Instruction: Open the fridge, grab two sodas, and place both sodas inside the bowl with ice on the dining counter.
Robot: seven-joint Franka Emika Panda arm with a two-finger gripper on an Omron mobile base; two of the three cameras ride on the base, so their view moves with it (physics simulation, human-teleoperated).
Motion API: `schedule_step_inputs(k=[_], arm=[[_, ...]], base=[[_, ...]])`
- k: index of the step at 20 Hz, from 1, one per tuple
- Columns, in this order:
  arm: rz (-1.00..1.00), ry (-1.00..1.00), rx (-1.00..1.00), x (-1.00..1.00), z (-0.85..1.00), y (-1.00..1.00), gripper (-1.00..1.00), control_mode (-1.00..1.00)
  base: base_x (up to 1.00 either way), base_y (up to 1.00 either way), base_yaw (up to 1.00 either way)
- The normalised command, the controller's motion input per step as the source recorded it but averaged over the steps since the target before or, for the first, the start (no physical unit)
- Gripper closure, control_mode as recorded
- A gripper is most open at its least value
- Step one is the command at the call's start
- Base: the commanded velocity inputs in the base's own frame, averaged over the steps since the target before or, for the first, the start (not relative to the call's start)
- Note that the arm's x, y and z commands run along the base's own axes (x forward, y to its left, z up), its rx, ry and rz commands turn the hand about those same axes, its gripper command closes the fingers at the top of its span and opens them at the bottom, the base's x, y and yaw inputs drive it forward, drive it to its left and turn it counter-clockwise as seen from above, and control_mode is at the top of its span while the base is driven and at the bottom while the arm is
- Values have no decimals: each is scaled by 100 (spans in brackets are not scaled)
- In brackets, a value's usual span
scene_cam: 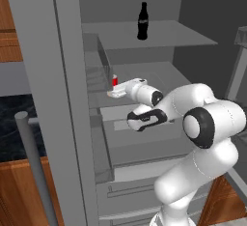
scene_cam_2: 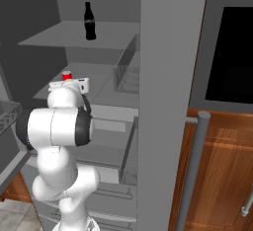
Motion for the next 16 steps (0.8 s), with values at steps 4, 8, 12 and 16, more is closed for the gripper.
schedule_step_inputs(k=[4, 8, 12, 16], arm=[[0, 0, 0, 0, -3, 31, -100, -100], [0, 0, -1, 3, -7, 30, -100, -100], [0, 2, 0, 16, -7, 8, -100, -100], [0, 3, 0, 17, -4, 0, 100, -100]], base=[[0, 0, 0], [0, 0, 0], [0, 0, 0], [0, 0, 0]])
